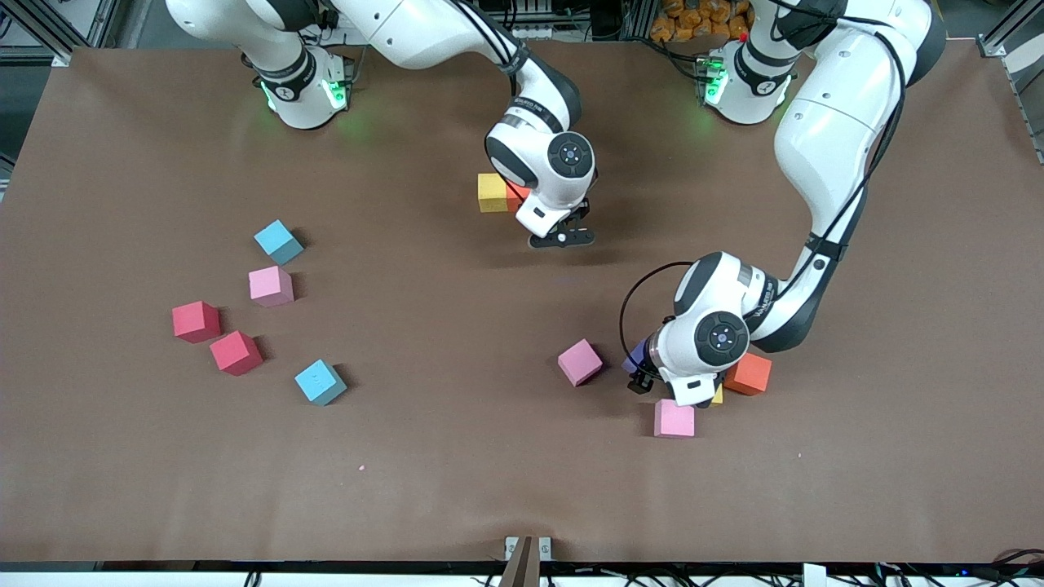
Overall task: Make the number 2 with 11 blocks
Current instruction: 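Grasp the second purple block with the left gripper while the right gripper withdraws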
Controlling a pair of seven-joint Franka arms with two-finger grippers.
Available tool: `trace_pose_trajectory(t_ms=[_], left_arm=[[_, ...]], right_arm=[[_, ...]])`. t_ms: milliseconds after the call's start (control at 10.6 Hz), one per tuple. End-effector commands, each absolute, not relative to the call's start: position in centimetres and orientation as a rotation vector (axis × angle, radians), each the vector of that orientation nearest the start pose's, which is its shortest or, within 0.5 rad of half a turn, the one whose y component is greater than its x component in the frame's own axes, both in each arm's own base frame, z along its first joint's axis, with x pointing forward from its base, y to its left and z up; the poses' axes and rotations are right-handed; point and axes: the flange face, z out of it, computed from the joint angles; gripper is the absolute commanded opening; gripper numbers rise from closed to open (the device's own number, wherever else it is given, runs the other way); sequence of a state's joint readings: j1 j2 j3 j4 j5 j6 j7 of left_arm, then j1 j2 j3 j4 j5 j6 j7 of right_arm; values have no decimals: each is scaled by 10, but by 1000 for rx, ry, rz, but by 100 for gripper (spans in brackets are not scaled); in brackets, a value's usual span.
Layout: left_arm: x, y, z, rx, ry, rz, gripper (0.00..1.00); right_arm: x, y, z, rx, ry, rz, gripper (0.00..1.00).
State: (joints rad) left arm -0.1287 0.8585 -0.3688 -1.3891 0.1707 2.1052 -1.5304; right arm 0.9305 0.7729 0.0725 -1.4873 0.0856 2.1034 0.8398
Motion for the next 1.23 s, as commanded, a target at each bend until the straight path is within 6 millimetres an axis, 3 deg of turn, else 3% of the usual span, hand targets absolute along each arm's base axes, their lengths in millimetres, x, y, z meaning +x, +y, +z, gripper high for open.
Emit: trace_pose_trajectory(t_ms=[0,189,378,567,756,1039,1134], left_arm=[[665,-290,209,-2746,-1504,206,71],[666,-287,212,-2784,-1445,201,52],[668,-282,227,-2821,-1392,170,50],[666,-286,242,-2853,-1341,147,50],[661,-294,264,-2921,-1209,130,50],[640,-304,297,-2977,-910,165,50],[632,-317,300,-2996,-850,191,50]], right_arm=[[387,590,222,-3174,-35,253,100],[400,589,249,-3151,-1,227,100],[435,563,271,-3155,74,209,100],[505,501,288,-3131,70,183,100],[560,437,287,-3126,-49,188,100],[625,338,285,-3143,-251,153,100],[640,308,285,-3185,-317,125,100]])
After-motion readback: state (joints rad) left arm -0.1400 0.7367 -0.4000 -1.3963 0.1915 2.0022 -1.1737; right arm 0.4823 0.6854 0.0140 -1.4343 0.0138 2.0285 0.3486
